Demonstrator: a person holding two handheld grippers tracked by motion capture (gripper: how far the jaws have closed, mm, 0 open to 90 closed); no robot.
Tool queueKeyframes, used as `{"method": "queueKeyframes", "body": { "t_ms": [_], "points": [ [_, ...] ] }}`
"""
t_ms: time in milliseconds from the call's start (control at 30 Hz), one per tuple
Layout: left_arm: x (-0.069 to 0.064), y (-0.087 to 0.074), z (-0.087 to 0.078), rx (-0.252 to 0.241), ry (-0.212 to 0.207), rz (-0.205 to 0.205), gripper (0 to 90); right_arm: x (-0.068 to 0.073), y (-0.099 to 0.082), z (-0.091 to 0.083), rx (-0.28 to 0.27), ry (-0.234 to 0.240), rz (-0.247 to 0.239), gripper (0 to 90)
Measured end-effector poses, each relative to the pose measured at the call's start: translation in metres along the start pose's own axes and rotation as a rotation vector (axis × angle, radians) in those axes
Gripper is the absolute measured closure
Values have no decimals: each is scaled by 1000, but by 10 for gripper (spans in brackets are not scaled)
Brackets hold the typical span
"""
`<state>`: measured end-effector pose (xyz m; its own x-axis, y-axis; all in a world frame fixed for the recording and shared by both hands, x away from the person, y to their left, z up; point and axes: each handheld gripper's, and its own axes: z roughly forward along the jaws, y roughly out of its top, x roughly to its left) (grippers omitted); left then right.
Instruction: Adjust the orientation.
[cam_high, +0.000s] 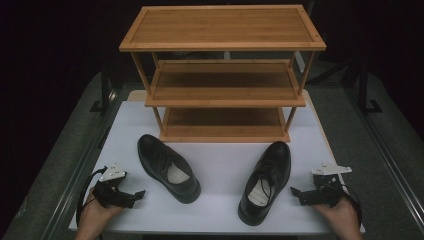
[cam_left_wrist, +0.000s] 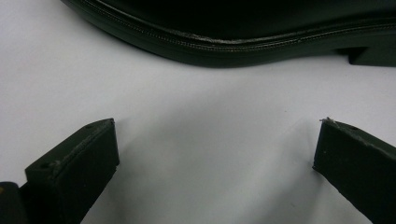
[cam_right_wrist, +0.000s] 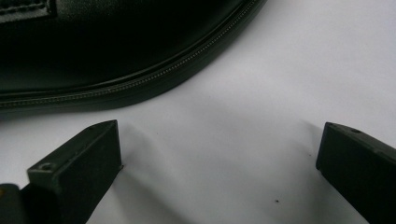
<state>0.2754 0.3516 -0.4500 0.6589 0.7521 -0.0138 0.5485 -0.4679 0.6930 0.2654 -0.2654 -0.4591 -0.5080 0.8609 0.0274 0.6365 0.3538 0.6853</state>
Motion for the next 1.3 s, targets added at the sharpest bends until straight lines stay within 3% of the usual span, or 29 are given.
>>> {"method": "queueKeyframes", "body": {
  "t_ms": [300, 567, 633, 833, 867, 967, 1067, 1300],
  "points": [
    [1, 0, -2, -10, 8, -8, 21, 0, 0, 0, 1, 0, 0, 0],
    [6, -1, -10, -37, 5, -23, 152, 0, 0, 0, 0, -2, -1, 0],
    [8, 0, -12, -45, 3, -33, 252, 0, 0, 0, 0, -1, 0, 0],
    [11, 6, -18, -66, 20, -38, 374, 0, 0, 0, -2, -1, 0, 0],
    [13, 9, -19, -58, 28, -28, 452, 0, 0, 0, -2, -2, 0, 0],
    [15, 13, -20, -57, 38, -36, 558, 0, 0, 0, -2, -2, 0, 0],
    [20, 20, -23, -62, 57, -44, 615, 0, 0, 0, -2, -2, 0, 0],
    [29, 37, -27, -62, 82, -45, 860, 0, 0, 0, -4, -2, -4, 0]
  ]
}}
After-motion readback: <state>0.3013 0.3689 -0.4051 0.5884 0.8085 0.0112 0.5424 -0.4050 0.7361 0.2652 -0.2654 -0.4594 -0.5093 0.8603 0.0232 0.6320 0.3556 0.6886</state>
